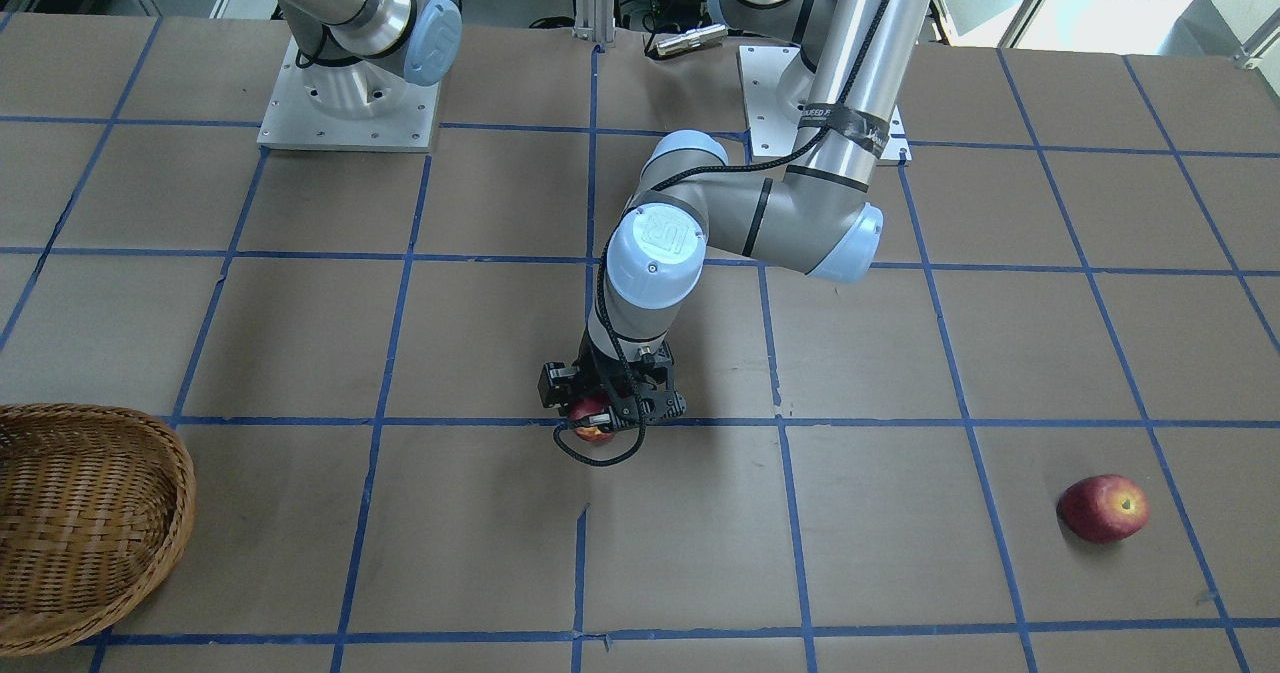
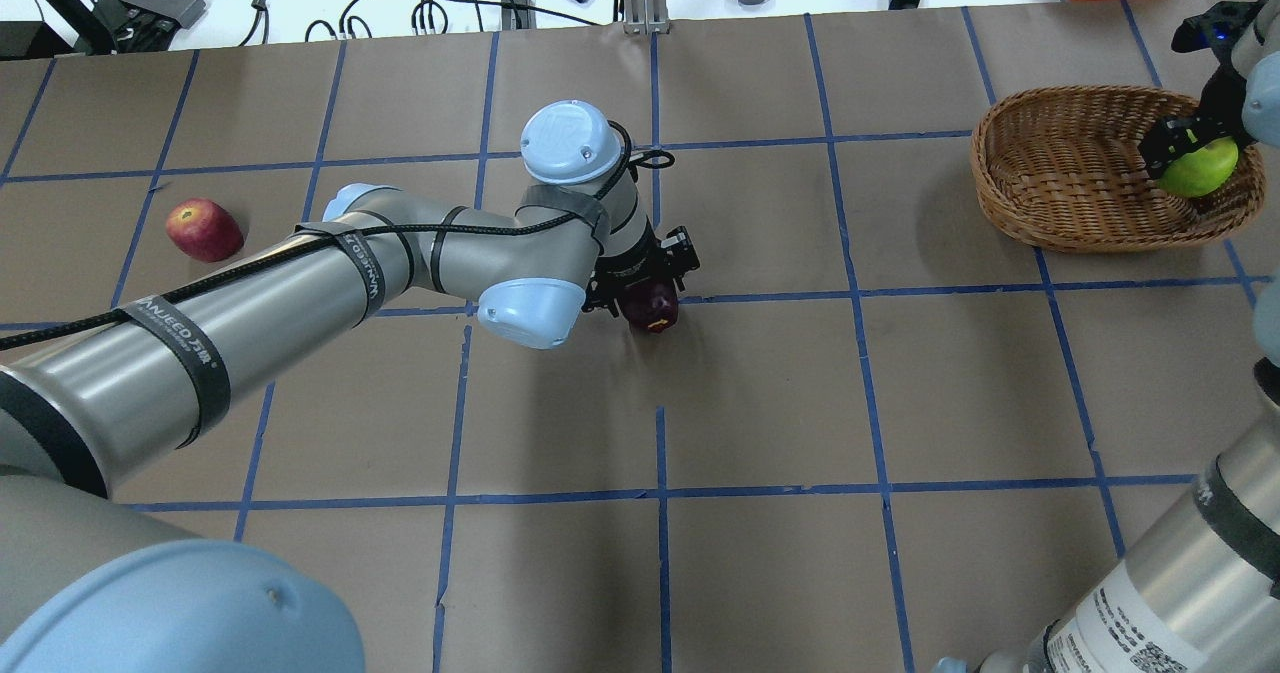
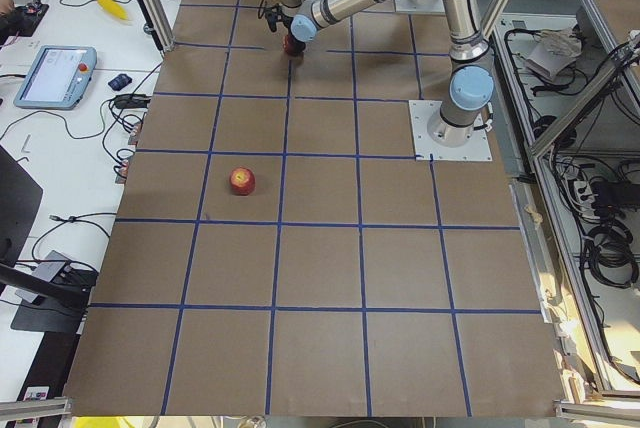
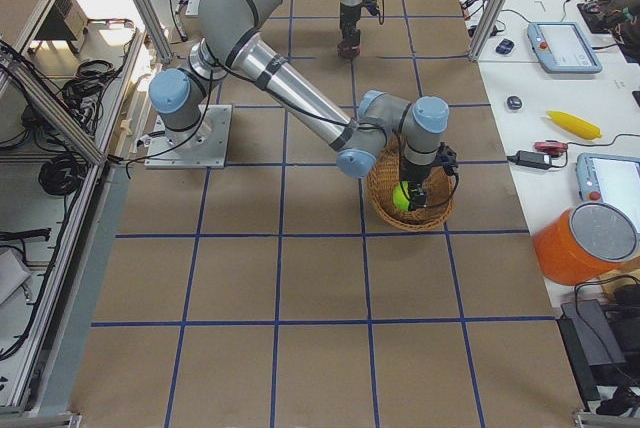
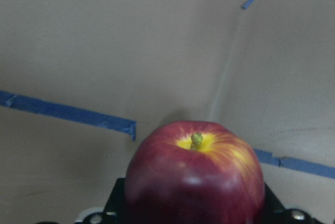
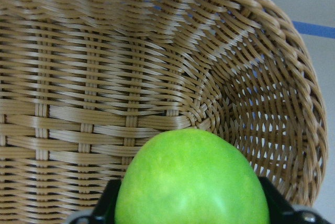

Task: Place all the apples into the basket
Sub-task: 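Release the green apple into the basket while left sets red apple at center, then withdraw the right gripper from the basket while left reaches the other red apple, then grasp the center red apple with right gripper while left grasps the second red apple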

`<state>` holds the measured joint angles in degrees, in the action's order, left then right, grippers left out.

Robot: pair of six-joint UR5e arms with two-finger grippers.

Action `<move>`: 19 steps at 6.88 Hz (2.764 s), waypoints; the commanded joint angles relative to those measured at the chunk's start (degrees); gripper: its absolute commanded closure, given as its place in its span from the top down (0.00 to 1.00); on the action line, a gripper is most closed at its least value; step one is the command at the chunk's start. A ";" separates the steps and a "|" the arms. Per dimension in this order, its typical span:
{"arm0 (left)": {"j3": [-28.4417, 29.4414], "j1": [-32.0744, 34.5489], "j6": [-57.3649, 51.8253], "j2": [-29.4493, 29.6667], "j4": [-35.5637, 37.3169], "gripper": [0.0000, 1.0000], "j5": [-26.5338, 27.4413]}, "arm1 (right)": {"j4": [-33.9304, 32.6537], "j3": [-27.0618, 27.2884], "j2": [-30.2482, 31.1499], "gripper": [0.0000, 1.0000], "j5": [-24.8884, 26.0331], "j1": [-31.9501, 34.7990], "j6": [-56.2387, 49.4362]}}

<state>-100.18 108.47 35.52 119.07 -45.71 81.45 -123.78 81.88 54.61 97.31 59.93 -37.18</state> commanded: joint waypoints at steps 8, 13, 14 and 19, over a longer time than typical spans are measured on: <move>1.99 -41.97 -67.16 -11.87 -20.04 1.00 6.88 | 30.33 1.78 19.21 1.00 -12.71 15.09 18.57; 19.23 -47.39 -79.37 5.01 -19.42 1.00 10.49 | 24.77 3.10 14.49 1.00 -14.43 43.13 39.80; 19.76 -47.39 -79.38 6.77 -19.42 1.00 10.49 | 20.47 3.98 12.30 1.00 -14.43 45.60 41.65; 19.93 -47.48 -78.77 10.40 -17.48 0.49 11.01 | 7.85 7.24 3.23 1.00 -17.94 49.31 47.03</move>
<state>-80.56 61.01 -43.57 129.53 -63.26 92.38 -115.41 89.06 59.36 79.53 108.83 9.72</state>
